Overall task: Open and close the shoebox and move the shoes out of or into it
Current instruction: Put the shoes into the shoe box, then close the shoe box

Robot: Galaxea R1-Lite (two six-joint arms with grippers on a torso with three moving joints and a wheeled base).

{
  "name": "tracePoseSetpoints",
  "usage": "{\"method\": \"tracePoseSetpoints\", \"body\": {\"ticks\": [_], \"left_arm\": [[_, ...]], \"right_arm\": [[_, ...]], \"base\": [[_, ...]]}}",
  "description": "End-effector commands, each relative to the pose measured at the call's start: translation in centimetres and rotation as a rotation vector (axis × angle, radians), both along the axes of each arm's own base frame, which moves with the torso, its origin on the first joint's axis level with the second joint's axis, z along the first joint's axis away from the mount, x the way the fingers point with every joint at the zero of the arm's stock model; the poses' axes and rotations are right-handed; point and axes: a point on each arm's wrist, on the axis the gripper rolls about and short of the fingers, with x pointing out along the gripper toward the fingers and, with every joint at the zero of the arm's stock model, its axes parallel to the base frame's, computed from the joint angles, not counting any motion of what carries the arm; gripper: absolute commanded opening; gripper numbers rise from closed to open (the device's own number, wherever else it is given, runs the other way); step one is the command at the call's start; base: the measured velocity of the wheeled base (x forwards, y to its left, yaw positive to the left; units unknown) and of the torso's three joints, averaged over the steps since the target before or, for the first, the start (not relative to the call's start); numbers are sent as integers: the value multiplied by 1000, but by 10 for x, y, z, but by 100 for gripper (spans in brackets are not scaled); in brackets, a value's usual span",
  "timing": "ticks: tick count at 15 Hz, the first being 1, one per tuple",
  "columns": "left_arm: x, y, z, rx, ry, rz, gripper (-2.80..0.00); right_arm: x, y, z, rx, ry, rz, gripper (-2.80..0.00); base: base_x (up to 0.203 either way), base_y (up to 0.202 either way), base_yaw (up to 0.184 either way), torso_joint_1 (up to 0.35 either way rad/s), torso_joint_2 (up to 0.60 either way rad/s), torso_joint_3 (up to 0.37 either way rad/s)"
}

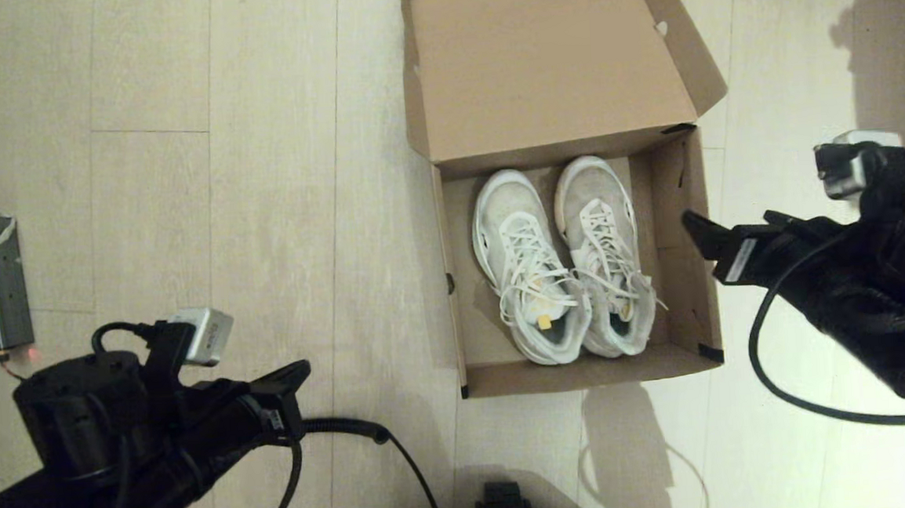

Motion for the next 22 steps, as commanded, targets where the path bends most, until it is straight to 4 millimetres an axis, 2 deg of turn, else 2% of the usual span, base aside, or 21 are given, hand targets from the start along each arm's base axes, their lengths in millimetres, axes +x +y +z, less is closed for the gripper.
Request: {"method": "tracePoseSetpoints", "body": {"ticks": [1, 2, 3, 5, 7, 10, 12, 16, 20, 22], "left_arm": [[11, -12, -3, -1, -11, -23, -280], [12, -13, -4, -1, -18, -16, -280], [11, -13, -5, -2, -13, -17, -280], [13, -14, -5, -5, -16, -17, -280], [14, -15, -6, -5, -19, -19, -280], [9, -13, 0, -16, -47, -22, -280], [12, -14, -2, -17, -42, -25, -280], [17, -18, 3, -23, -63, -36, -280], [18, -22, 6, -28, -76, -51, -280], [18, -23, 5, -28, -72, -51, -280]], "right_arm": [[-11, -20, 13, 13, -32, -68, 0], [-6, -23, 8, 3, -9, -83, 0], [1, -24, 5, -1, 2, -96, -280], [4, -27, 9, 7, -8, -103, -280], [-2, -18, 4, 0, 17, -51, -280], [-7, -13, -19, -8, 178, 104, -280], [-1, -9, -31, -11, 235, 127, -280], [10, -5, -77, -49, 400, 135, -280], [31, 0, -114, -49, 358, 129, -280], [35, 1, -128, -54, 367, 126, -280]], "base": [[0, 0, 0, 0, 0, 0], [0, 0, 0, 0, 0, 0], [0, 0, 0, 0, 0, 0], [0, 0, 0, 0, 0, 0], [0, 0, 0, 0, 0, 0], [0, 0, 0, 0, 0, 0], [0, 0, 0, 0, 0, 0], [0, 0, 0, 0, 0, 0], [0, 0, 0, 0, 0, 0], [0, 0, 0, 0, 0, 0]]}}
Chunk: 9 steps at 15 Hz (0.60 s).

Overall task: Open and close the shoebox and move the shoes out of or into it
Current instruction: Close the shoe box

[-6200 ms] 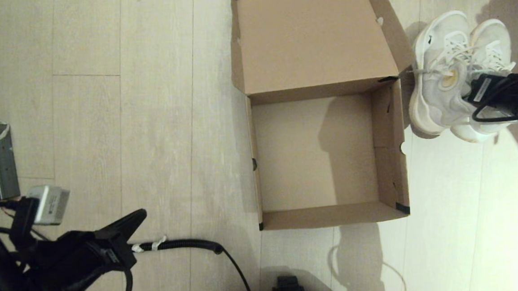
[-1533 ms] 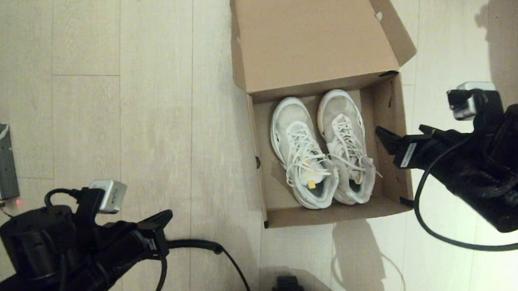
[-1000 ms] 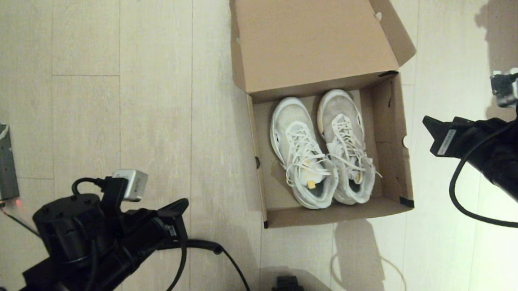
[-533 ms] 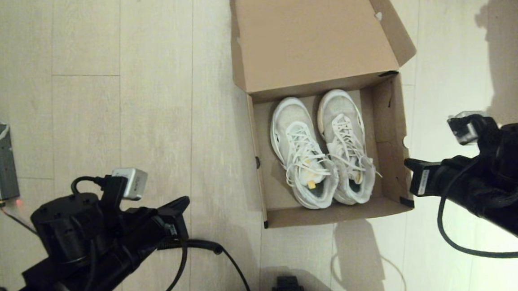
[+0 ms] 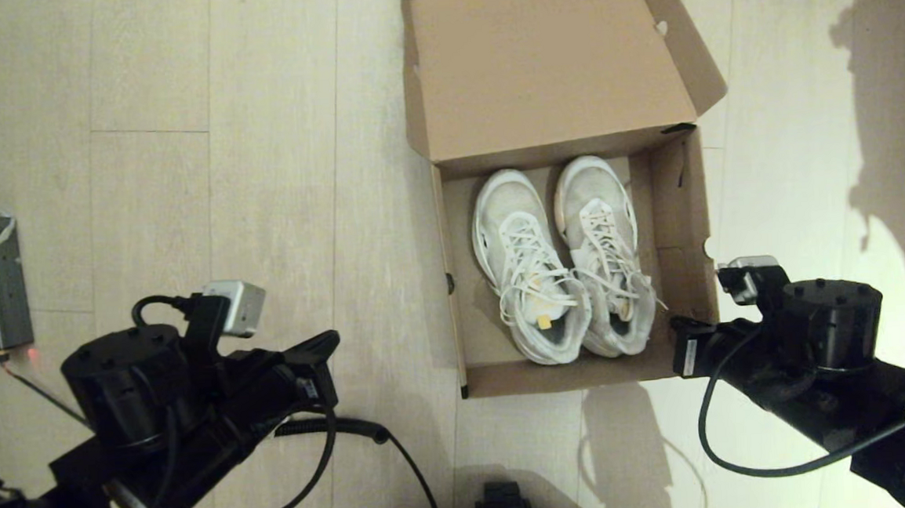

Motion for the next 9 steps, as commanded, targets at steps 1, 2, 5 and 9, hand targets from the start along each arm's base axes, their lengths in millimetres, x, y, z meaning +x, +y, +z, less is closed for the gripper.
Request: {"method": "tracePoseSetpoints", "body": {"ticks": [1, 2, 5, 9], "left_arm": [[0, 0, -1, -4, 0, 1, -280], [0, 0, -1, -3, 0, 2, -280], [-4, 2, -1, -5, 3, 7, -280], [-4, 2, 3, -16, -23, 7, -280]], "right_arm": [[7, 3, -21, -19, 55, -2, -280], [8, 3, -21, -20, 54, 0, -280], [3, 4, -26, -44, 79, 12, -280], [-12, 0, -46, -126, 167, 40, -280]], "base": [[0, 0, 0, 0, 0, 0], [0, 0, 0, 0, 0, 0], [0, 0, 0, 0, 0, 0], [0, 0, 0, 0, 0, 0]]}}
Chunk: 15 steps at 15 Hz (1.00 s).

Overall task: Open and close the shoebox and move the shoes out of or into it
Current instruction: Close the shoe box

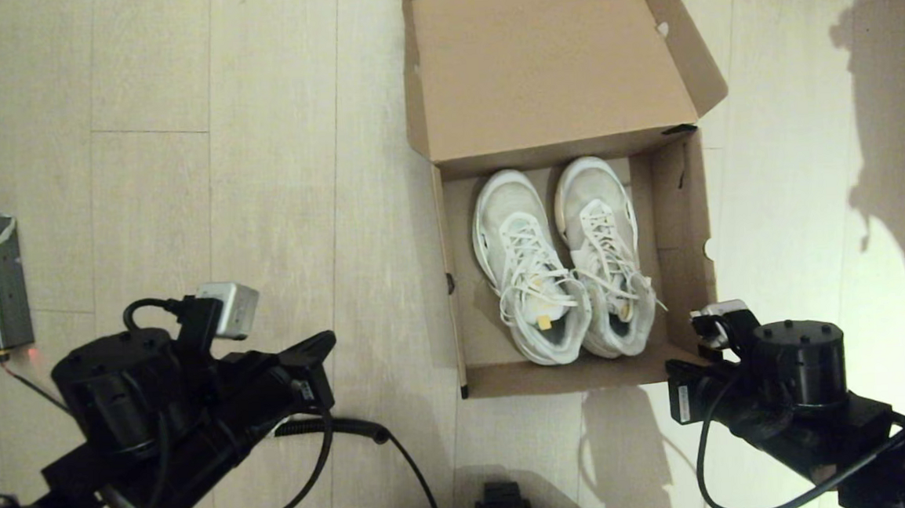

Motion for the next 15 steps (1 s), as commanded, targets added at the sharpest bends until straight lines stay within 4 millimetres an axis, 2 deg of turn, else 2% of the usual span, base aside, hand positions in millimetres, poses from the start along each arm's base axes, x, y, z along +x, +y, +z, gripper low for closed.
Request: {"method": "tracePoseSetpoints", "body": {"ticks": [1, 4, 6, 10, 12, 15], "left_arm": [[-1, 1, 3, -8, -17, 1, -280], [-4, 2, 5, -13, -27, 3, -280], [-5, 3, 7, -15, -32, 5, -280], [-5, 4, 6, -15, -28, 6, -280], [-5, 4, 5, -15, -25, 8, -280], [-4, 4, 1, -27, -1, 11, -280]], "right_arm": [[-3, -1, -9, -13, 38, 1, -280], [-12, 3, -22, -34, 97, 26, -280], [-20, 10, -24, -38, 110, 60, -280], [-20, 12, -5, 4, -10, 61, -280], [-22, 10, 13, 32, -94, 52, -280], [-38, 2, 43, 64, -190, 41, -280]], "base": [[0, 0, 0, 0, 0, 0], [0, 0, 0, 0, 0, 0], [0, 0, 0, 0, 0, 0], [0, 0, 0, 0, 0, 0], [0, 0, 0, 0, 0, 0], [0, 0, 0, 0, 0, 0]]}}
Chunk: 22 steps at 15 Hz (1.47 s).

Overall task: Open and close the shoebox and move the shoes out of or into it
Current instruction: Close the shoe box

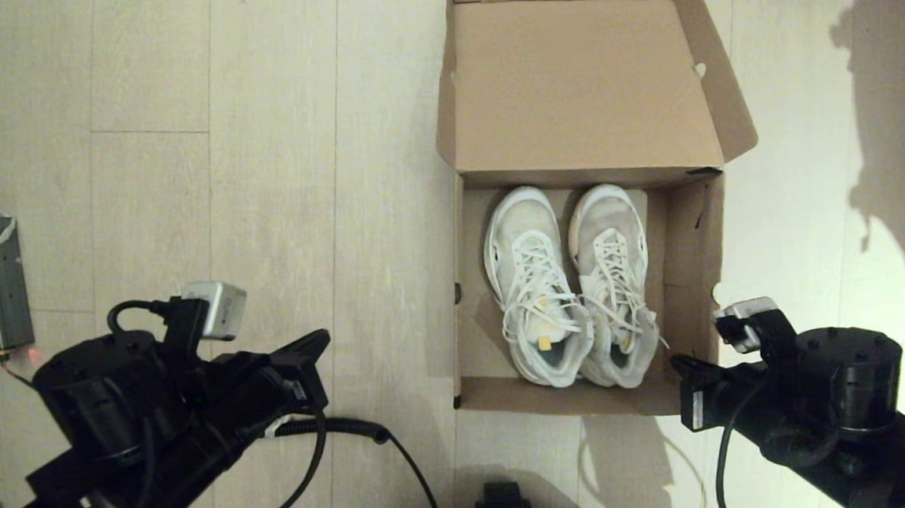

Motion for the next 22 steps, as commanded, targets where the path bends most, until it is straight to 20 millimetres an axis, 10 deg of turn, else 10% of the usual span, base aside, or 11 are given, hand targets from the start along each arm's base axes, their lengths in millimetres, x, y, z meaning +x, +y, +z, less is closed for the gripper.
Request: {"method": "tracePoseSetpoints", "body": {"ticks": [1, 6, 13, 17, 22], "left_arm": [[-1, 1, -2, -1, 8, 2, -280], [-13, 10, 10, -41, -31, 32, -280], [75, -8, 62, -272, -116, -15, -280], [95, -14, 79, -286, -44, -102, -280], [129, -9, 98, -496, 51, -206, -280]], "right_arm": [[-15, -7, 26, 37, -89, -6, -280], [-49, -24, 68, 85, -190, -52, -280], [33, -95, 159, 198, -343, -401, -280], [34, -120, 195, 427, -80, -171, -280], [90, -142, 165, 677, 88, -162, -280]], "base": [[0, 0, 0, 0, 0, 0], [0, 0, 0, 0, 0, 0], [0, 0, 0, 0, 0, 0], [0, 0, 0, 0, 0, 0], [0, 0, 0, 0, 0, 0]]}}
